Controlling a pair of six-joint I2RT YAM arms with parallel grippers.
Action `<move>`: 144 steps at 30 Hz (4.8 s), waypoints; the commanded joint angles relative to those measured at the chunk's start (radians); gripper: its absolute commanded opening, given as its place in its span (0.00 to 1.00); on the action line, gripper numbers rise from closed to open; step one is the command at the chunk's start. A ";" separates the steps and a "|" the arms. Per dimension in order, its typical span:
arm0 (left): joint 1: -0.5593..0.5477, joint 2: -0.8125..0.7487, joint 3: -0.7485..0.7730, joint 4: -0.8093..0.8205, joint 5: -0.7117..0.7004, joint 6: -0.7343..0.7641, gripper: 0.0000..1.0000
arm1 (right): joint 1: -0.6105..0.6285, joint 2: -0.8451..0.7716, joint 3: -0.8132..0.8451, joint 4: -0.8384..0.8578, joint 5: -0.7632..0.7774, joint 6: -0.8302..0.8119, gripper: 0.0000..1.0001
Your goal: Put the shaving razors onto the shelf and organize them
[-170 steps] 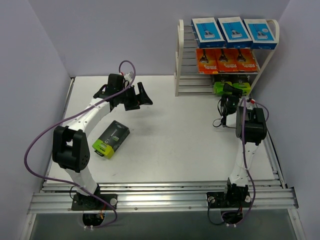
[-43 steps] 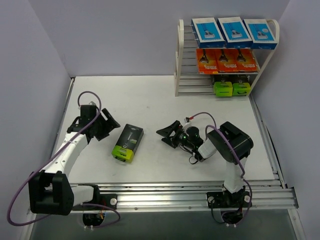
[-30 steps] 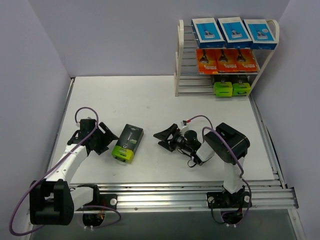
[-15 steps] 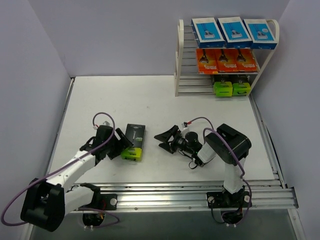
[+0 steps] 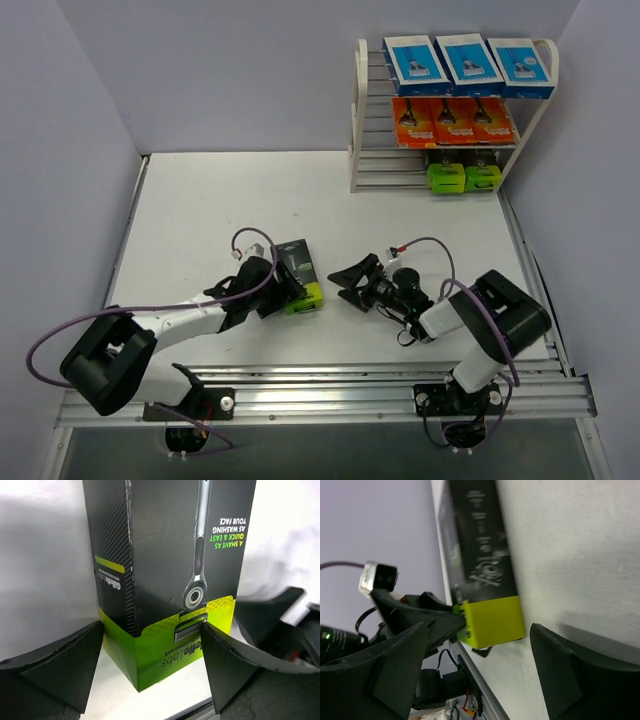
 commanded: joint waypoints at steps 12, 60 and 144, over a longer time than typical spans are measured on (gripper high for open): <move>-0.103 0.382 0.398 0.239 0.052 0.034 0.86 | -0.087 -0.756 0.015 -0.736 0.237 -0.287 0.88; 0.423 0.464 0.967 -0.324 0.436 0.547 0.94 | -0.250 -0.238 0.135 -0.509 0.129 -0.320 0.76; 0.490 0.487 0.811 -0.065 0.715 0.344 0.94 | -0.464 -0.285 0.098 -0.324 -0.001 -0.119 0.00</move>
